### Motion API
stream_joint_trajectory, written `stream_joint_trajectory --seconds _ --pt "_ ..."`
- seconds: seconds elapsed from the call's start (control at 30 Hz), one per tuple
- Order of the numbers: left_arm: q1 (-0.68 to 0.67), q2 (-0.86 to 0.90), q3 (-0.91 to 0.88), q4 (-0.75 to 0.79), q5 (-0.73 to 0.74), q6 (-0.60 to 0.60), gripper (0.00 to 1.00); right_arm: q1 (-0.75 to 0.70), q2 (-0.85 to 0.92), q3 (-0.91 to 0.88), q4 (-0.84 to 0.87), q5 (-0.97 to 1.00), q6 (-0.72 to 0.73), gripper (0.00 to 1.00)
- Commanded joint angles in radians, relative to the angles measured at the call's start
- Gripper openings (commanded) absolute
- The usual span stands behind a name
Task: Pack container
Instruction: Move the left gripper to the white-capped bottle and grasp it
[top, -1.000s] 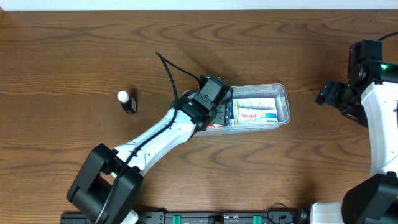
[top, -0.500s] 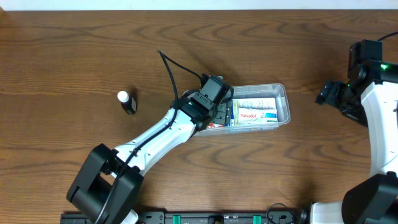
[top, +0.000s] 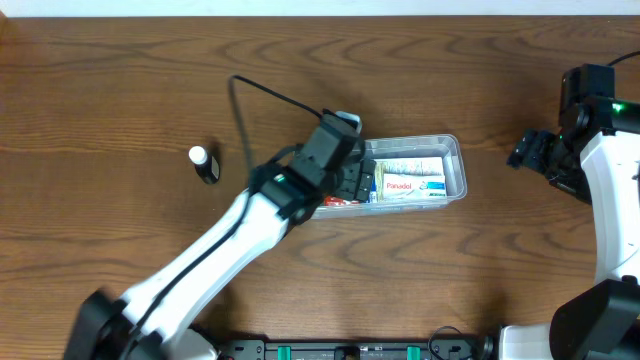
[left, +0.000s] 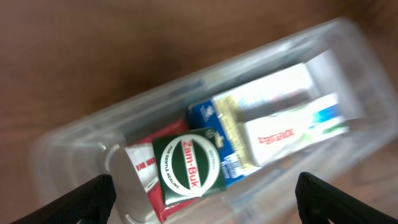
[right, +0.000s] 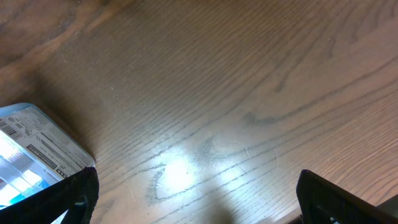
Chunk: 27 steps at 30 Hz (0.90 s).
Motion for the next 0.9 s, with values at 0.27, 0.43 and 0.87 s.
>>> stream_joint_trajectory --seconds 0.27,0.43,0.87 --pt "0.251 -0.276 0.023 -0.187 -0.237 0.139 0.97 -0.005 -0.004 -0.001 0.0 0.006 0.005 0.99" --pt "0.441 -0.216 0.009 -0.222 -0.237 0.151 0.97 -0.005 -0.004 -0.001 0.0 0.006 0.005 0.99" --pt "0.602 0.106 0.008 -0.199 -0.207 0.106 0.97 -0.005 -0.004 -0.001 0.0 0.006 0.005 0.99"
